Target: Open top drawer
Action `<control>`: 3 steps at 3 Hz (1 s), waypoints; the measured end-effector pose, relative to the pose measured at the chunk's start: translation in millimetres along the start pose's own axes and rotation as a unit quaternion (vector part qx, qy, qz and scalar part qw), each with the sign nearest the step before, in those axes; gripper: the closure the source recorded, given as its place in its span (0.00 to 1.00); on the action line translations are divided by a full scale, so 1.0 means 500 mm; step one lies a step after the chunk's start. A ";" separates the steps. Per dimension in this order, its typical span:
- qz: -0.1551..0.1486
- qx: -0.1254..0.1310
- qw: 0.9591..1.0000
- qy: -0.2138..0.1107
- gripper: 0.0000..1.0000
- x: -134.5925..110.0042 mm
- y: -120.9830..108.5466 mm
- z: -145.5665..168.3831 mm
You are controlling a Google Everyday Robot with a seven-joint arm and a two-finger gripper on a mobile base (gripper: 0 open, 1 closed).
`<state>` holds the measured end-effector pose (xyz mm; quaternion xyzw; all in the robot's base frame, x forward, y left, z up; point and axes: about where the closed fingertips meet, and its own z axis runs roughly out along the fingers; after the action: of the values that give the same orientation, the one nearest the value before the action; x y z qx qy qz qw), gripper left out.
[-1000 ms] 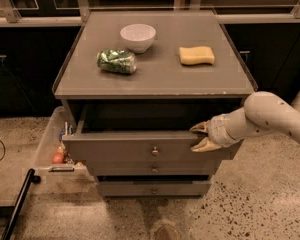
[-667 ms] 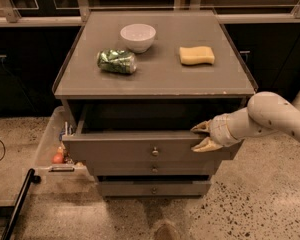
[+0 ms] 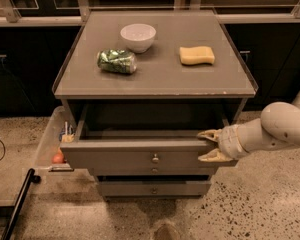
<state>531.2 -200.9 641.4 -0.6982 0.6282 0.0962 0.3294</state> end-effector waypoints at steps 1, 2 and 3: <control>-0.004 -0.002 1.000 0.007 0.85 -0.012 0.052 -0.036; -0.008 -0.004 1.000 0.016 1.00 -0.026 0.117 -0.061; -0.006 -0.007 1.000 0.016 0.81 -0.024 0.126 -0.060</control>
Offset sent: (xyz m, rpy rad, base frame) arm -0.1124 -0.0110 0.0125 -0.0630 0.0013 0.0026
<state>461.4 -208.0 649.5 -0.7057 0.6288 0.0873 0.3146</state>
